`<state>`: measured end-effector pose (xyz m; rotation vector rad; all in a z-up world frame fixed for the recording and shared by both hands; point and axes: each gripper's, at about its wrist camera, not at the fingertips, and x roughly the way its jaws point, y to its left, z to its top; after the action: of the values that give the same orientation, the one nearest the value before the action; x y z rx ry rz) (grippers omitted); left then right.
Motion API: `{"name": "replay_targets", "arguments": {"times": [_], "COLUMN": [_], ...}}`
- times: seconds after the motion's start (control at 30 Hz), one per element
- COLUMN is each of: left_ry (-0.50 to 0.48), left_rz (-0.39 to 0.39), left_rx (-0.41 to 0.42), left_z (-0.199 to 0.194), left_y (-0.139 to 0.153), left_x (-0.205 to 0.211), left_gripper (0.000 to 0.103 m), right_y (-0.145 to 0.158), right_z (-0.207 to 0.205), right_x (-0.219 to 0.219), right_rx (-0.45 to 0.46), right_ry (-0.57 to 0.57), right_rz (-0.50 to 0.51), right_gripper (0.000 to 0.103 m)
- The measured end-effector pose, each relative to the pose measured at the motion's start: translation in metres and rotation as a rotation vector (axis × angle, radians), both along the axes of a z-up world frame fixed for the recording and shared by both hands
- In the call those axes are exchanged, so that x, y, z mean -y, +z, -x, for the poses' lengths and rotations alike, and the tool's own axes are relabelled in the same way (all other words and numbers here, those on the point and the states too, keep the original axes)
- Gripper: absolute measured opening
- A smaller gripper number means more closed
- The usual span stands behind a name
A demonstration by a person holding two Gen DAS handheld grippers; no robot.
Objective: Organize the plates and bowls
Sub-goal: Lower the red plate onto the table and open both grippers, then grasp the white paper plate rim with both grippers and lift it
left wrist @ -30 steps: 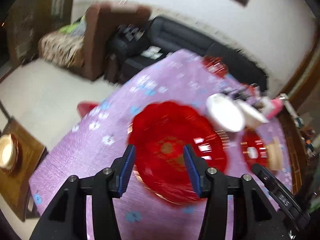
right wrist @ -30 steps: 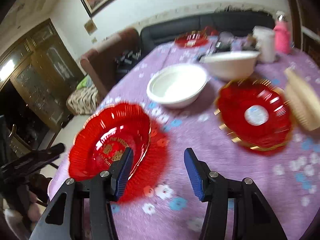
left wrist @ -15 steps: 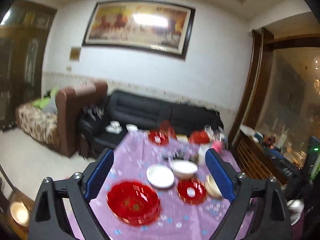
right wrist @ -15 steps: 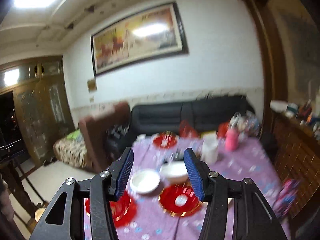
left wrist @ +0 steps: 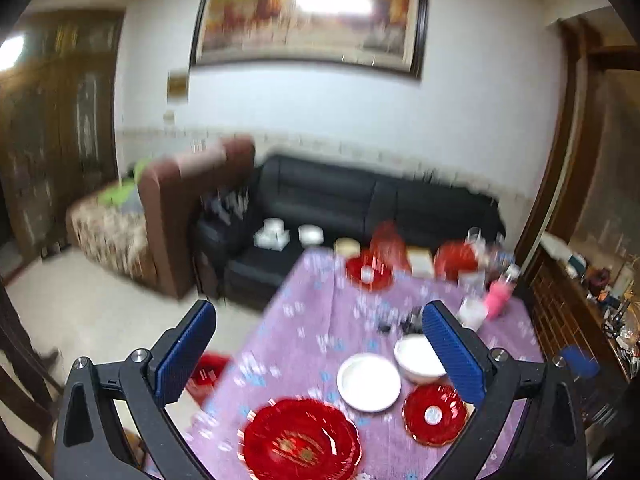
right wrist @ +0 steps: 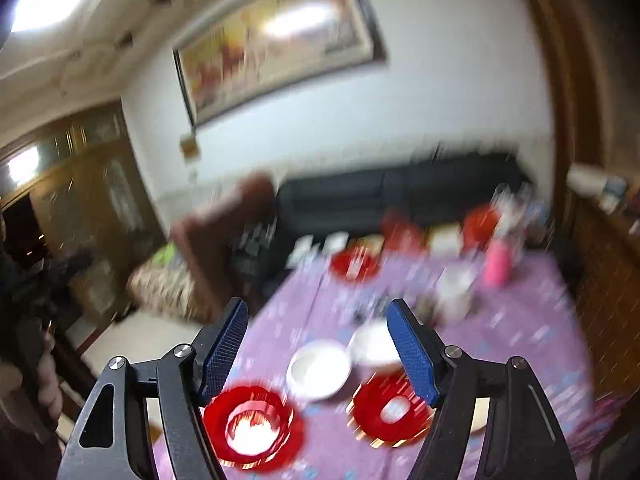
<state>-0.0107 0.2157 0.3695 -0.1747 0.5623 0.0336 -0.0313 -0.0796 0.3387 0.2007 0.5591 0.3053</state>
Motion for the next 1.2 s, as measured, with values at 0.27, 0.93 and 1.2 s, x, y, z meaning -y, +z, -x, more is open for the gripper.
{"name": "replay_targets", "arguments": {"times": [0.27, 0.93, 1.2], "left_ry": [-0.112, -0.148, -0.188], "left_rz": [0.125, 0.252, 0.267], "left_rx": [-0.397, -0.725, -0.650], "left_z": [-0.121, -0.210, -0.185], "left_y": [-0.187, -0.332, -0.297], "left_x": [0.015, 0.055, 0.057], "left_gripper": [0.057, 0.051, 0.041], "right_y": [-0.197, -0.293, -0.259], "right_z": [-0.117, -0.200, -0.177], "right_x": [-0.033, -0.053, -0.048], "right_rx": [-0.348, -0.536, -0.450], "right_ry": [0.037, -0.040, -0.021], "right_rz": [0.014, 0.064, 0.026], "right_gripper": [0.040, 0.016, 0.014]}}
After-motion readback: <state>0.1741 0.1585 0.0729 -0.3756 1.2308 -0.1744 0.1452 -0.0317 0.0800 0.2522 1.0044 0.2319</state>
